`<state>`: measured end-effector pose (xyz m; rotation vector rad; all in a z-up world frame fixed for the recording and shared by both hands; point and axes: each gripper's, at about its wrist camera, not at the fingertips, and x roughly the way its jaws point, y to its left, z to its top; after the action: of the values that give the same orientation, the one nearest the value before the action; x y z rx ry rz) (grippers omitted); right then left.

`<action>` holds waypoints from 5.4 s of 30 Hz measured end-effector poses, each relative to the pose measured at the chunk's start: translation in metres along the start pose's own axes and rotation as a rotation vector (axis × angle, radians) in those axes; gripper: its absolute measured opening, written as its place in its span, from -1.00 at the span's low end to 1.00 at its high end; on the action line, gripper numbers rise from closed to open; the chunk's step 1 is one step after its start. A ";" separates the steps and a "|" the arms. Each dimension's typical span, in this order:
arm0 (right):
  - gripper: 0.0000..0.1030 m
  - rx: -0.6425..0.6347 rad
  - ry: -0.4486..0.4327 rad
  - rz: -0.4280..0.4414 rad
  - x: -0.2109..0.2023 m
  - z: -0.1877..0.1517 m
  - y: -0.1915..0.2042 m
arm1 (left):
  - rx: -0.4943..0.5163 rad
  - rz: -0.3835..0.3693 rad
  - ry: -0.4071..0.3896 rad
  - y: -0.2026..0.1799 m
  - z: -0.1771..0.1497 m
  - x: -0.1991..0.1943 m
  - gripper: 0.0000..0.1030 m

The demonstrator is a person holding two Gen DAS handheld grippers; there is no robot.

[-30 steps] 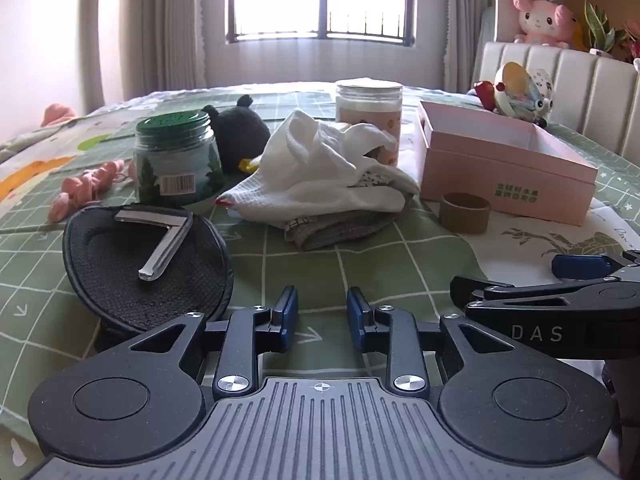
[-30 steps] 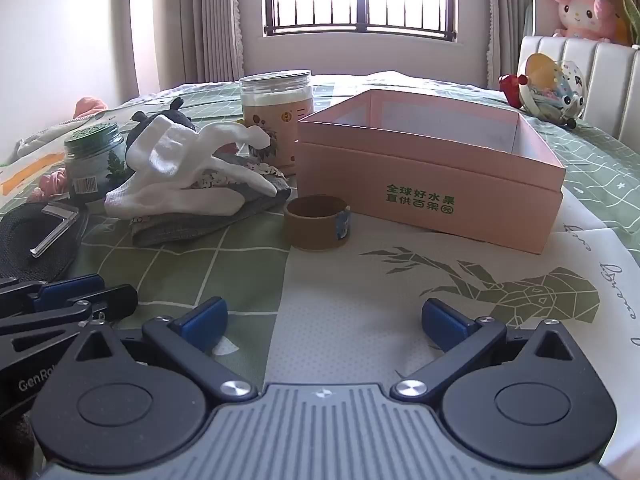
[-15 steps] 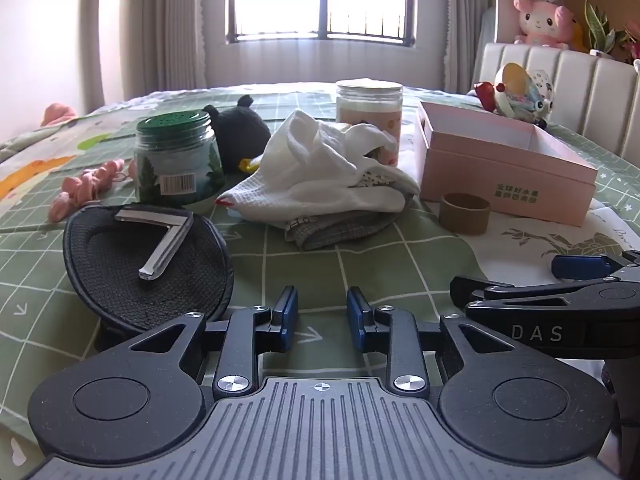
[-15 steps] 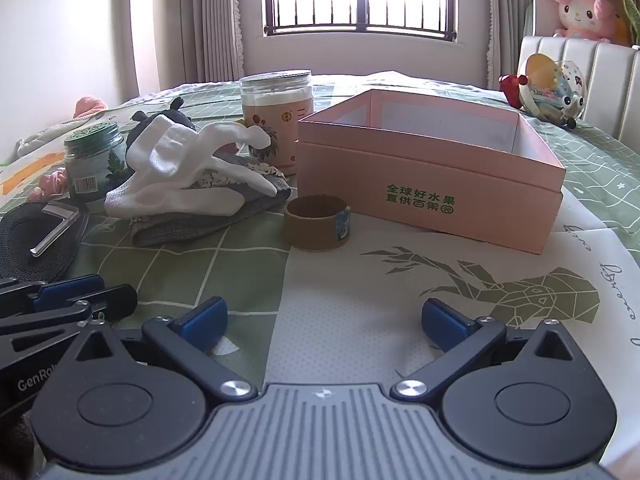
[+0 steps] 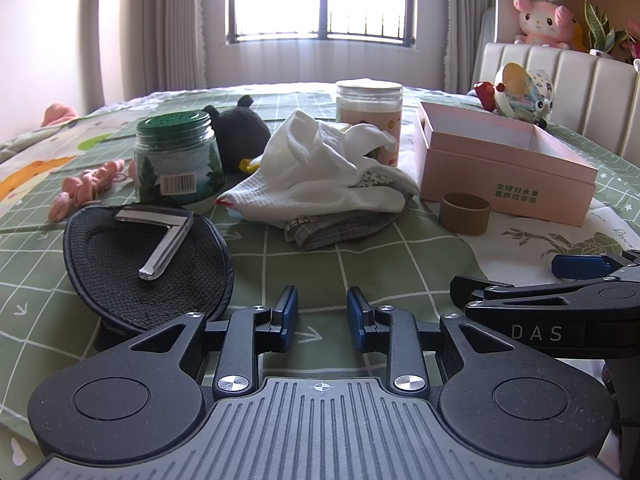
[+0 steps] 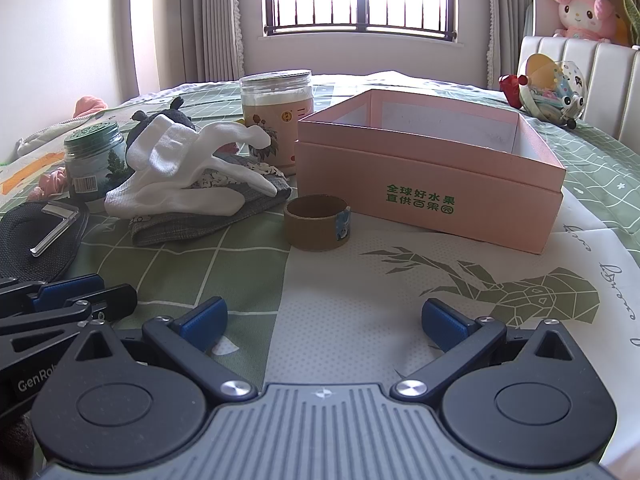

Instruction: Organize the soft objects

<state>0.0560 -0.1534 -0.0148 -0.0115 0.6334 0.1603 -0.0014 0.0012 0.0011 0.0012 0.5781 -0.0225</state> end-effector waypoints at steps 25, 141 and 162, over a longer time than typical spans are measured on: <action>1.00 -0.001 0.000 -0.001 0.000 0.000 0.000 | -0.001 -0.001 0.000 0.001 0.000 0.000 -0.41; -0.87 0.024 -0.134 0.198 -0.046 0.203 -0.069 | -0.013 -0.420 -0.107 0.053 0.265 0.032 -0.74; 0.41 0.009 -0.017 0.016 -0.036 0.057 -0.049 | 0.121 -0.387 0.186 -0.017 0.167 0.070 -0.57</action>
<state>0.0685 -0.2040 0.0503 0.0034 0.6173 0.1734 0.1482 -0.0185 0.1024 0.0093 0.7550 -0.4370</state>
